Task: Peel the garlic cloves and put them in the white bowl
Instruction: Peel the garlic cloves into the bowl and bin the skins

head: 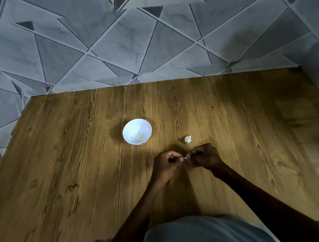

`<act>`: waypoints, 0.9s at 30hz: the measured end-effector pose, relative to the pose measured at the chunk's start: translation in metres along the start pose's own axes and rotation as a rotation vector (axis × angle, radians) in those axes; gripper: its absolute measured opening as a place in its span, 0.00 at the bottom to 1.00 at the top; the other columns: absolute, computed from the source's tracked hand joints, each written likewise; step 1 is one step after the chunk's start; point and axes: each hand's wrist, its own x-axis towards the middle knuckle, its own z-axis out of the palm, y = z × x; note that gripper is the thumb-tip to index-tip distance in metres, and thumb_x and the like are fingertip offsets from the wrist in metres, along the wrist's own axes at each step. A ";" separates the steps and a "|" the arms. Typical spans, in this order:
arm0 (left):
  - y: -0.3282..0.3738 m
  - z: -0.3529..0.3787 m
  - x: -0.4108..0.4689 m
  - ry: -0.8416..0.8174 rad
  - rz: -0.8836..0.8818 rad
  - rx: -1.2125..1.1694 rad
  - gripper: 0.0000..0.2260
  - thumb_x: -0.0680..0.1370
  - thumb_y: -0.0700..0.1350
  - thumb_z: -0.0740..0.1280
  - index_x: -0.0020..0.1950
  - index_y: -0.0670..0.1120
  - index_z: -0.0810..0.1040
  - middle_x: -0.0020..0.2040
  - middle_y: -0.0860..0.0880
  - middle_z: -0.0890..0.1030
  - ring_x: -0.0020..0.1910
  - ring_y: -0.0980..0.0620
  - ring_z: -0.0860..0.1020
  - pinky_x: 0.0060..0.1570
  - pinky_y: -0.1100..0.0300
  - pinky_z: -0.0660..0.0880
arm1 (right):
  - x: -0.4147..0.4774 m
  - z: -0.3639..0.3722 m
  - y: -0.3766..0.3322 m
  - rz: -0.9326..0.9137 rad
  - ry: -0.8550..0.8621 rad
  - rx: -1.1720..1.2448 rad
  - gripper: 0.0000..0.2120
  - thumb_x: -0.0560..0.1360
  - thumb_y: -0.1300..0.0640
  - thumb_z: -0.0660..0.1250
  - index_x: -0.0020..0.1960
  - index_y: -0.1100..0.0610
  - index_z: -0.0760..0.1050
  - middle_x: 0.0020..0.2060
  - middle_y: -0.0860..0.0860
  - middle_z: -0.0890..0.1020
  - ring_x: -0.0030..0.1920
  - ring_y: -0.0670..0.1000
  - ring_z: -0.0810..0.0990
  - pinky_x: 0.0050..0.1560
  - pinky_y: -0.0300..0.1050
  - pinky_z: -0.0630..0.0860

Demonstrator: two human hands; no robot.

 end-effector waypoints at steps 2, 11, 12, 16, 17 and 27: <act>0.002 0.003 0.000 0.026 -0.063 -0.111 0.02 0.75 0.41 0.73 0.44 0.48 0.83 0.37 0.51 0.84 0.33 0.59 0.78 0.35 0.65 0.74 | -0.002 0.003 -0.003 -0.014 -0.001 0.049 0.03 0.74 0.65 0.72 0.45 0.66 0.82 0.38 0.58 0.85 0.35 0.50 0.84 0.36 0.41 0.82; 0.007 -0.005 -0.011 -0.109 -0.321 -0.592 0.03 0.77 0.37 0.69 0.48 0.39 0.82 0.38 0.46 0.83 0.33 0.57 0.80 0.35 0.68 0.76 | -0.011 0.010 -0.006 -0.211 0.033 -0.038 0.06 0.73 0.70 0.72 0.40 0.61 0.82 0.34 0.54 0.84 0.33 0.49 0.83 0.36 0.43 0.82; 0.008 -0.006 -0.012 -0.118 -0.365 -0.654 0.03 0.77 0.38 0.69 0.47 0.39 0.82 0.37 0.46 0.83 0.33 0.56 0.80 0.35 0.68 0.76 | -0.012 0.010 -0.006 -0.270 0.037 -0.077 0.07 0.72 0.71 0.72 0.40 0.60 0.82 0.34 0.54 0.85 0.33 0.48 0.83 0.36 0.42 0.82; 0.010 -0.007 -0.017 -0.118 -0.459 -0.796 0.02 0.76 0.37 0.70 0.45 0.39 0.82 0.35 0.46 0.83 0.33 0.56 0.81 0.34 0.68 0.77 | -0.015 0.011 -0.006 -0.393 0.060 -0.164 0.07 0.71 0.69 0.73 0.40 0.58 0.83 0.33 0.48 0.84 0.32 0.44 0.83 0.35 0.40 0.81; 0.009 -0.006 -0.019 -0.106 -0.431 -0.776 0.03 0.76 0.38 0.70 0.46 0.39 0.82 0.35 0.47 0.83 0.34 0.56 0.81 0.35 0.68 0.77 | -0.016 0.011 -0.006 -0.381 0.058 -0.157 0.06 0.72 0.68 0.73 0.40 0.58 0.83 0.33 0.49 0.84 0.32 0.45 0.83 0.35 0.40 0.81; 0.017 -0.007 -0.022 0.014 -0.039 -0.373 0.07 0.76 0.36 0.70 0.51 0.33 0.81 0.39 0.43 0.83 0.35 0.54 0.82 0.36 0.65 0.77 | -0.019 0.003 -0.021 -0.037 -0.052 0.191 0.03 0.75 0.67 0.70 0.48 0.65 0.82 0.40 0.58 0.86 0.37 0.52 0.85 0.35 0.42 0.81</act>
